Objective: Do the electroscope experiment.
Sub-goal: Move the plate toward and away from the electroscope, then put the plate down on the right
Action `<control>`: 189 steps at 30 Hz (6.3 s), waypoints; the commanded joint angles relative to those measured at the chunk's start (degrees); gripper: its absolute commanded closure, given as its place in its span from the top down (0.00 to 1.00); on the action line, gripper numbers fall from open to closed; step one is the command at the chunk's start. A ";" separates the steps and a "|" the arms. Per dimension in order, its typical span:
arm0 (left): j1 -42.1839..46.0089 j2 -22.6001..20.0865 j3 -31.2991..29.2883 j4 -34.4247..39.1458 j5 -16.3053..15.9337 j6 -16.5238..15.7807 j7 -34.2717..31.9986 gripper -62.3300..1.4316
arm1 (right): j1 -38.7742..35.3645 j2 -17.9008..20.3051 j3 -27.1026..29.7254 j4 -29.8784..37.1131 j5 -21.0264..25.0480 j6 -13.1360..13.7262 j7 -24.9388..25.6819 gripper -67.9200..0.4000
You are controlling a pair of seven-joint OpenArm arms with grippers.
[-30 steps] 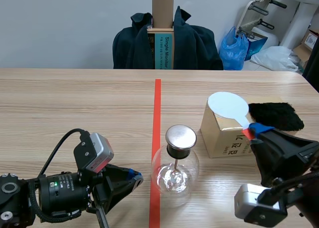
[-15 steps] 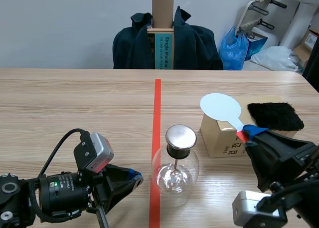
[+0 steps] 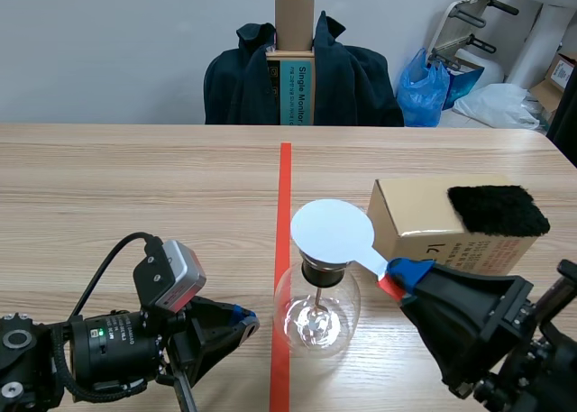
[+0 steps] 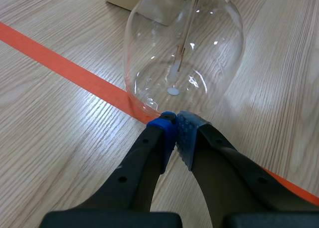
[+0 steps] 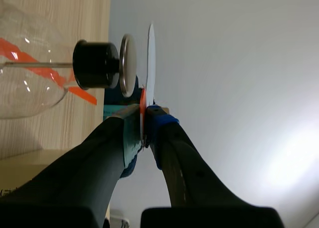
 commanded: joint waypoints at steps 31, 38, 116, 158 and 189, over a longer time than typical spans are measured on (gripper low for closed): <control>0.00 0.28 -0.55 0.92 -0.39 -0.33 -0.81 0.05 | 0.68 0.63 0.70 0.90 0.81 -1.05 -10.54 0.02; 0.00 0.28 -0.55 0.92 -0.39 -0.33 -0.81 0.05 | 0.68 0.63 0.70 0.90 0.81 -1.03 -20.79 0.02; 0.02 0.28 -0.55 0.92 -0.39 -0.33 -0.79 0.05 | 0.68 0.66 3.67 0.96 0.17 -1.03 -13.33 0.02; 0.00 0.31 -0.57 0.92 -0.42 -0.35 0.07 0.05 | 8.28 0.61 -0.87 -6.93 0.61 13.07 -34.97 0.02; 21.18 -11.15 -13.18 25.31 -0.87 3.72 -7.54 0.05 | 6.19 1.07 -1.49 -7.98 1.29 13.22 -40.61 1.00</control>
